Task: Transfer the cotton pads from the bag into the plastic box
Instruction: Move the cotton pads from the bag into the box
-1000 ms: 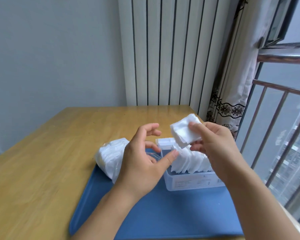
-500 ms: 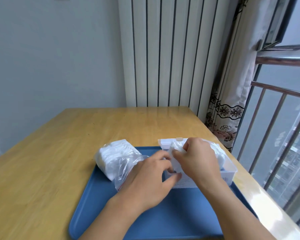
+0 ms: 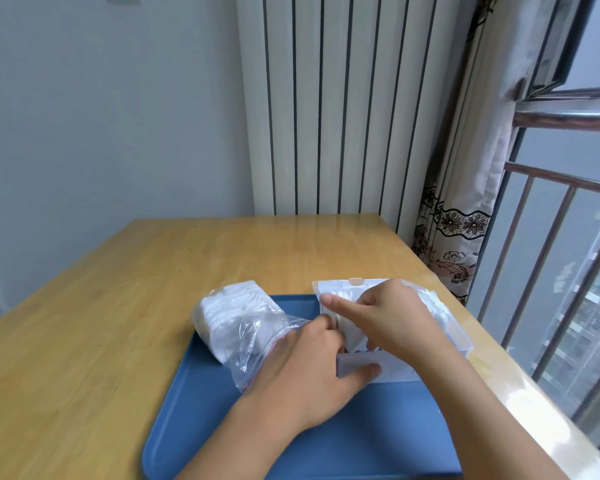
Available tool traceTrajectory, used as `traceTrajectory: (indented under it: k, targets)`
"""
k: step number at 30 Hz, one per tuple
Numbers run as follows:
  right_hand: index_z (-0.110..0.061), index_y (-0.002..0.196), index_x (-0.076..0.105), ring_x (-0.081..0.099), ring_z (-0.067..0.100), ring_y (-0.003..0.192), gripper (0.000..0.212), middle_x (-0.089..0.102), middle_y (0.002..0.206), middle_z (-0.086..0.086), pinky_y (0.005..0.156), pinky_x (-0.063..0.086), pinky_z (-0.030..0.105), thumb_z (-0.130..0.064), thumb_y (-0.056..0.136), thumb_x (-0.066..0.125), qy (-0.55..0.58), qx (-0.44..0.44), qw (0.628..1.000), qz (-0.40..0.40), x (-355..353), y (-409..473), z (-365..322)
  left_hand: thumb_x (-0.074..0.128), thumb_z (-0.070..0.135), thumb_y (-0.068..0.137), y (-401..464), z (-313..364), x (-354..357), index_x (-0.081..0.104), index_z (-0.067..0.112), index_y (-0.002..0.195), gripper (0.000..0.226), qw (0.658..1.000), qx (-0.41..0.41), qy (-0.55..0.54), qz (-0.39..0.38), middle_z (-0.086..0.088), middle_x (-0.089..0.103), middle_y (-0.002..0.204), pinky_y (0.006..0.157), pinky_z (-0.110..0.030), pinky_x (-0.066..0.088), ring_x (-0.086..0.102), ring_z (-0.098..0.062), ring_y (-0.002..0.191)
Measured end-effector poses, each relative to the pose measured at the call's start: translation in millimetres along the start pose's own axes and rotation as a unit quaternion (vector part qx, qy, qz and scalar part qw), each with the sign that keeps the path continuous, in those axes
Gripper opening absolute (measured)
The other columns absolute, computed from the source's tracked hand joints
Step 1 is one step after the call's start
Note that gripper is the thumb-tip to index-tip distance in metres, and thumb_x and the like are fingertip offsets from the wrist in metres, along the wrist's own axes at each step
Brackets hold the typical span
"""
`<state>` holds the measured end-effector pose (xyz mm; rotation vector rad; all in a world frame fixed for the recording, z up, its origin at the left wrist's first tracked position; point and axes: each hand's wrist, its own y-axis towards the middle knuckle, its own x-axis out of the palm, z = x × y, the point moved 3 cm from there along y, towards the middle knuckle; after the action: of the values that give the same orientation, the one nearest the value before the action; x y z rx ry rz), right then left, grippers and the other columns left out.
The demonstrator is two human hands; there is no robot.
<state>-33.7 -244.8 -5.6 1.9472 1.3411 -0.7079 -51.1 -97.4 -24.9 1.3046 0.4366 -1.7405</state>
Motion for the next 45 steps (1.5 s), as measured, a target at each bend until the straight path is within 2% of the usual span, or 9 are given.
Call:
traceTrajectory:
  k: [5, 13, 17, 20, 23, 28, 41, 43, 45]
  targets:
    - [-0.025, 0.086, 0.072, 0.062, 0.008, 0.078, 0.023, 0.069, 0.089, -0.013, 0.065, 0.046, 0.026, -0.044, 0.094, 0.061, -0.015, -0.159, 0.969, 0.189, -16.4, -6.8, -16.7, 0.052, 0.071, 0.086, 1.0, -3.5, -0.9, 0.048, 0.024, 0.084, 0.048, 1.000, -0.009, 0.025, 0.002, 0.008, 0.051, 0.095, 0.077, -0.036, 0.049, 0.060, -0.021, 0.089]
    - [-0.016, 0.062, 0.054, 0.050, 0.023, 0.063, 0.052, 0.056, 0.061, 0.003, 0.065, 0.045, 0.041, -0.044, 0.104, 0.040, -0.113, -0.165, 0.977, -0.074, 10.0, -4.4, -5.4, 0.050, 0.068, 0.091, 1.7, -2.3, 1.3, 0.066, 0.023, 0.112, 0.052, 1.000, 0.015, 0.008, 0.009, 0.012, 0.050, 0.109, 0.075, -0.022, 0.035, 0.057, -0.014, 0.100]
    - [-0.017, 0.086, 0.065, 0.060, 0.020, 0.080, 0.039, 0.068, 0.083, 0.004, 0.079, 0.049, 0.035, -0.042, 0.106, 0.042, 0.008, -0.156, 0.976, -0.151, -0.6, -12.3, -11.7, 0.054, 0.065, 0.090, 1.2, -2.1, -0.8, 0.059, 0.024, 0.110, 0.045, 1.000, 0.015, -0.006, 0.013, 0.008, 0.056, 0.106, 0.080, -0.027, 0.046, 0.059, -0.016, 0.097]
    - [-0.018, 0.093, 0.074, 0.067, 0.013, 0.082, 0.033, 0.075, 0.088, -0.004, 0.072, 0.052, 0.027, -0.037, 0.102, 0.049, 0.054, -0.127, 0.989, 0.044, -24.8, -6.9, -9.4, 0.056, 0.065, 0.088, -1.1, -0.6, -4.6, 0.043, 0.029, 0.095, 0.039, 1.000, 0.002, -0.009, 0.013, 0.011, 0.053, 0.096, 0.079, -0.034, 0.048, 0.055, -0.017, 0.088]
    - [-0.004, 0.065, 0.070, 0.064, 0.030, 0.059, 0.038, 0.067, 0.055, 0.006, 0.056, 0.056, 0.039, -0.033, 0.081, 0.050, 0.008, -0.085, 0.976, 0.198, -53.9, -4.7, 1.1, 0.057, 0.067, 0.086, -3.3, 2.9, -9.8, 0.038, 0.033, 0.099, 0.041, 0.999, -0.003, -0.010, 0.034, 0.017, 0.051, 0.103, 0.081, -0.033, 0.047, 0.056, -0.015, 0.090]
    - [-0.013, 0.064, 0.076, 0.072, 0.022, 0.068, 0.031, 0.075, 0.065, 0.003, 0.069, 0.059, 0.040, -0.024, 0.084, 0.055, -0.031, -0.017, 0.986, -0.163, -32.0, -15.2, 1.8, 0.059, 0.072, 0.081, -2.7, 4.0, -10.9, 0.040, 0.034, 0.110, 0.052, 0.998, -0.021, -0.020, 0.064, 0.017, 0.040, 0.111, 0.080, -0.037, 0.049, 0.057, -0.017, 0.085]
    - [-0.018, 0.084, 0.074, 0.056, 0.009, 0.066, 0.018, 0.066, 0.071, -0.008, 0.060, 0.044, 0.023, -0.014, 0.087, 0.056, -0.064, -0.109, 0.977, -0.170, -9.6, -11.3, -0.6, 0.056, 0.072, 0.084, -5.4, 6.2, -7.5, 0.013, 0.034, 0.157, 0.093, 0.997, -0.053, -0.049, 0.021, 0.022, 0.009, 0.163, 0.107, -0.033, 0.040, 0.045, -0.019, 0.137]
    - [-0.018, 0.072, 0.070, 0.053, 0.010, 0.058, 0.018, 0.064, 0.062, -0.005, 0.058, 0.045, 0.028, -0.013, 0.085, 0.059, -0.036, -0.150, 0.981, -0.114, -13.9, -12.1, -5.4, 0.066, 0.059, 0.084, -10.8, 14.4, -20.1, 0.034, 0.036, 0.149, 0.076, 0.993, -0.013, -0.098, 0.063, 0.026, 0.033, 0.153, 0.100, -0.017, 0.040, 0.051, -0.005, 0.125]
    - [-0.017, 0.062, 0.064, 0.044, 0.010, 0.049, 0.022, 0.056, 0.052, 0.000, 0.050, 0.038, 0.029, -0.014, 0.083, 0.059, 0.041, -0.198, 0.979, -0.032, -21.2, -18.2, -16.6, 0.077, 0.035, 0.083, -15.0, 20.7, -42.8, 0.062, 0.031, 0.121, 0.041, 0.969, 0.044, -0.205, 0.134, 0.026, 0.067, 0.095, 0.067, -0.009, 0.042, 0.060, 0.002, 0.071]
